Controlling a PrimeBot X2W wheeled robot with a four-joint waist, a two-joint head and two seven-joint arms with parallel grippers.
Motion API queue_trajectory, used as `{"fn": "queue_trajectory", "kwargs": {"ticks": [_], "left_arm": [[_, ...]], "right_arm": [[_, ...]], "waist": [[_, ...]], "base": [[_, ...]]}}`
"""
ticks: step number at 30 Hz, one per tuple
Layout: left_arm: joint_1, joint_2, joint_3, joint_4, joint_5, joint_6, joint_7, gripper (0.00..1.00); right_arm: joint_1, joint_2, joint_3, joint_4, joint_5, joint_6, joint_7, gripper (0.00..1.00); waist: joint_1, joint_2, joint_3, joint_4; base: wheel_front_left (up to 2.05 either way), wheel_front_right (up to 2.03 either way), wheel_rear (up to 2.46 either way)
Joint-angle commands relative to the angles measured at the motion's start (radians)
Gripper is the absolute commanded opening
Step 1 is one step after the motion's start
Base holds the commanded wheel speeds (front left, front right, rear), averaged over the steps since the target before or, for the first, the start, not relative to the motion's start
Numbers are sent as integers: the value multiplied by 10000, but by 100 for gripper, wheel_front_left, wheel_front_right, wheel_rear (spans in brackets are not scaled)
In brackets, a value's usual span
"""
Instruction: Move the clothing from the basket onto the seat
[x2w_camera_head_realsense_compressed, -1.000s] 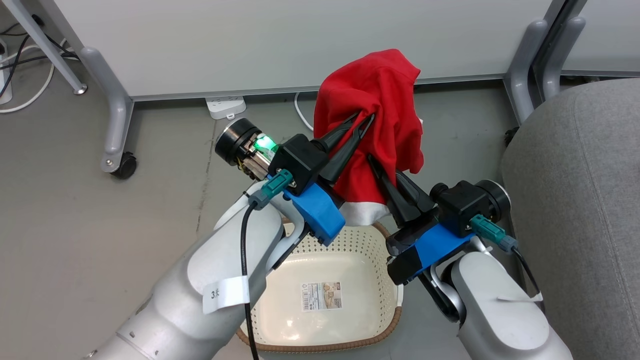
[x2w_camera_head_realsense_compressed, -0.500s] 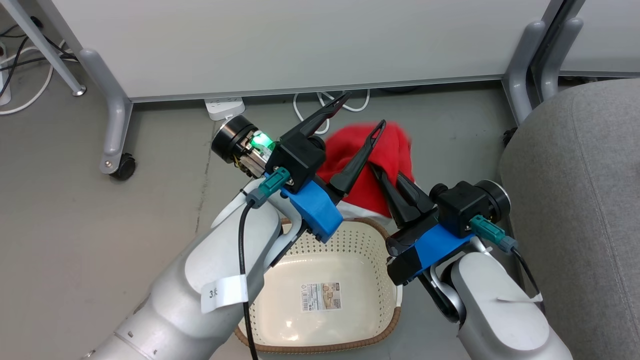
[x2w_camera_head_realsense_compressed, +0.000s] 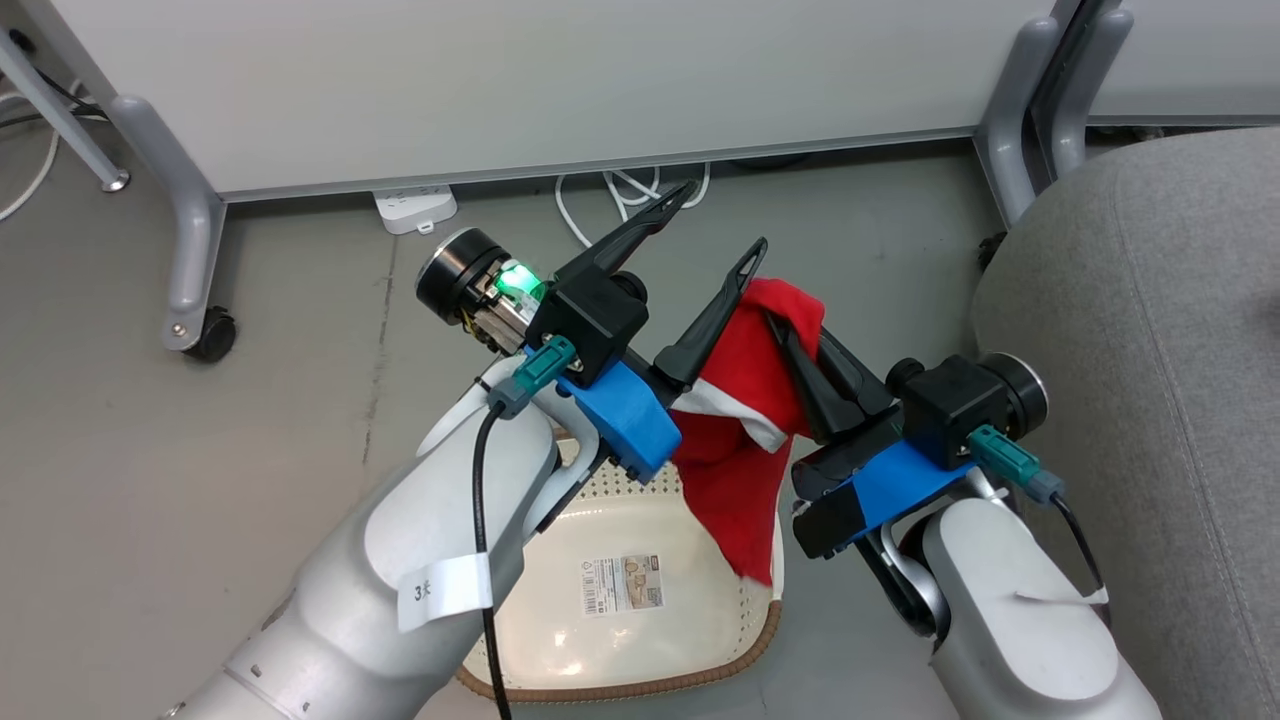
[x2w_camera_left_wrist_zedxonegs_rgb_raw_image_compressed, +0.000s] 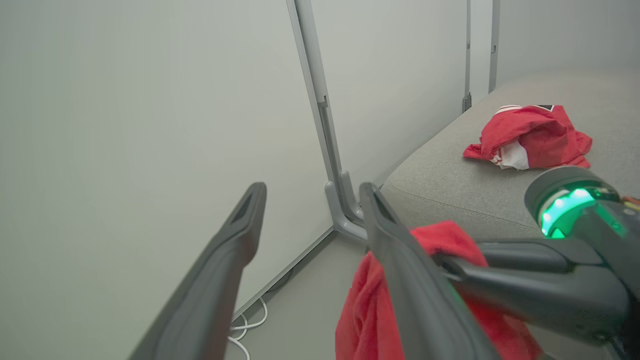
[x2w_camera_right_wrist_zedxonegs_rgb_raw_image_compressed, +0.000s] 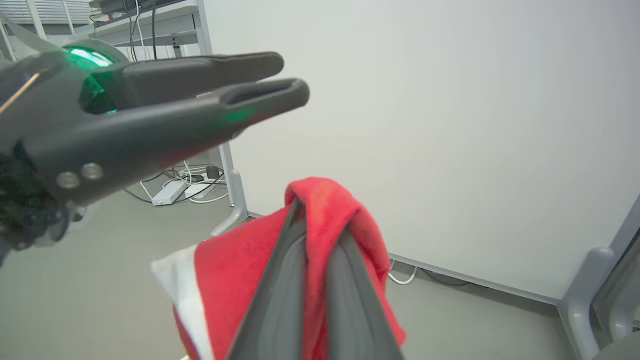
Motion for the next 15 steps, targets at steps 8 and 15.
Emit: {"fn": "queue_trajectory", "kwargs": {"ticks": [8, 15], "left_arm": [[80, 118, -115, -364, 133, -12, -50, 100], [-51, 238, -425, -630, 221, -12, -50, 100]], "right_arm": [[-208, -22, -902, -436, -474, 1, -8, 0], [-438, -19, -1882, -968, -758, 1, -8, 0]], "waist": [[0, 0, 568, -615], [0, 0, 1118, -1388]], "base": [[0, 0, 0], [0, 0, 0]]}}
